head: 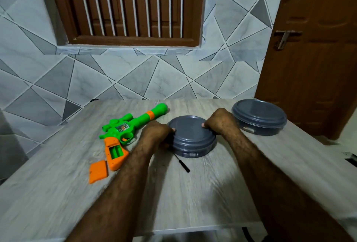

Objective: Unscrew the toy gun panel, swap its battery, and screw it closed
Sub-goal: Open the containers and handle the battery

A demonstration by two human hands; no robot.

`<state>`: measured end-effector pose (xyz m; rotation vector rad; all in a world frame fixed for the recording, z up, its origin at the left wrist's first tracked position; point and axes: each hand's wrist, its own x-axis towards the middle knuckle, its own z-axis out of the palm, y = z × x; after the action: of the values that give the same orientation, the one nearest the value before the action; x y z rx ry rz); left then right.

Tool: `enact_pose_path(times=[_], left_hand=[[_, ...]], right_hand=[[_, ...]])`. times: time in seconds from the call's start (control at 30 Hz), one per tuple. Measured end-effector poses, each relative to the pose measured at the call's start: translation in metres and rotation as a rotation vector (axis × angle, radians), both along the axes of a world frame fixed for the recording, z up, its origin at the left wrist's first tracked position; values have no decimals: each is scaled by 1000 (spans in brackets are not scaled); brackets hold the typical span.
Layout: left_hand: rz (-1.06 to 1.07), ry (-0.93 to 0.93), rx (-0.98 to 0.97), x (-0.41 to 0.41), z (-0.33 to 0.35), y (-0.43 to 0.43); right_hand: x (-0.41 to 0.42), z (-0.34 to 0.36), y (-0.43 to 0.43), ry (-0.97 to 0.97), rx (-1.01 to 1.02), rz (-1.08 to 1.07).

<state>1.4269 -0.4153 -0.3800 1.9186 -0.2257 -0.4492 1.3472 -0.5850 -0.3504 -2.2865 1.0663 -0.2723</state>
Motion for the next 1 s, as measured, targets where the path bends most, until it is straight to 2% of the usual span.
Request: enact_pose_path(times=[0.13,0.23,0.37,0.53,0.77,1.0], left_hand=[[-45,47,-34,2,10,2],[-55,101,-50,7,10,3],[-76,242,-100,9,6,1],[-61,418,-238,16,1,3],[16,447,-441,7,-5,13],[62,437,-540,9,-9,12]], right_hand=[[-1,1,4,38,-62,16],[-3,1,14,25,-231,84],[-9,3,45,-113,-353,318],[-6,-3,78,-23,-528,584],[-2,-19,97,92,-905,568],[4,-23,112,120,-1099,673]])
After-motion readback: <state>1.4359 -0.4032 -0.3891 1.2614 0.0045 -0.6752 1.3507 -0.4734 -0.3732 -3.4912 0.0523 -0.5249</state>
